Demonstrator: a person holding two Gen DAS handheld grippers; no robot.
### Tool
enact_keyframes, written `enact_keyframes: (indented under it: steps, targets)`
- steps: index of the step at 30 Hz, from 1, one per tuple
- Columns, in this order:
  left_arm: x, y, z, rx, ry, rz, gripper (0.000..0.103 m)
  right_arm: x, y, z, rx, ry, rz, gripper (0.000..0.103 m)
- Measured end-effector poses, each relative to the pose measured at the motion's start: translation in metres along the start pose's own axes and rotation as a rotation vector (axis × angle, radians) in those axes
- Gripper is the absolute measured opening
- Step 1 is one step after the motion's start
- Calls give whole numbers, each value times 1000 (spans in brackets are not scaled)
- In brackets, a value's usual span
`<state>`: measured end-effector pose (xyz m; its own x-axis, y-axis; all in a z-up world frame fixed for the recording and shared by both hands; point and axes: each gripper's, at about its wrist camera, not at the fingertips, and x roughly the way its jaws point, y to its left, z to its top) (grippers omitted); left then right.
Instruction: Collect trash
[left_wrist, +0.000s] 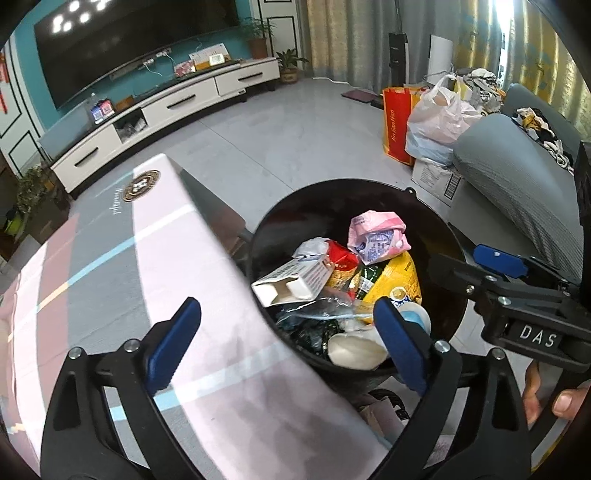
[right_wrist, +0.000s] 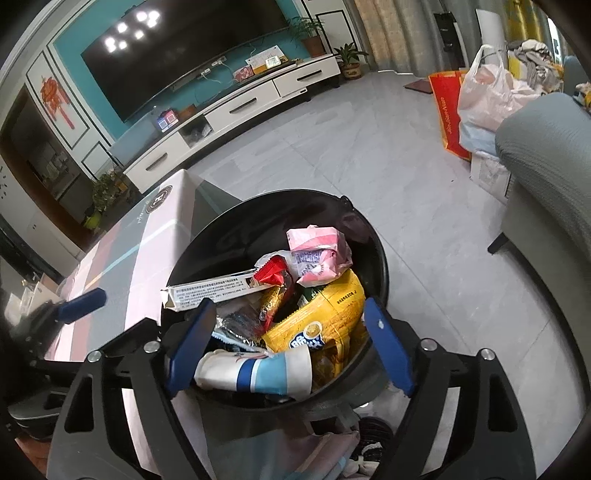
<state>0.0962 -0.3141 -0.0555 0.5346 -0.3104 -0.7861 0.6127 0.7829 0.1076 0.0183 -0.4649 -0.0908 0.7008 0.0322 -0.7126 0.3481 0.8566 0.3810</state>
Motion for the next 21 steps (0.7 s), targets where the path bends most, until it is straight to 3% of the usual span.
enact_keyframes:
  steps: [21]
  targets:
    - [-84,41,-28,-114,-97,104,100,-64,41,-11,-101,-51,-79,99]
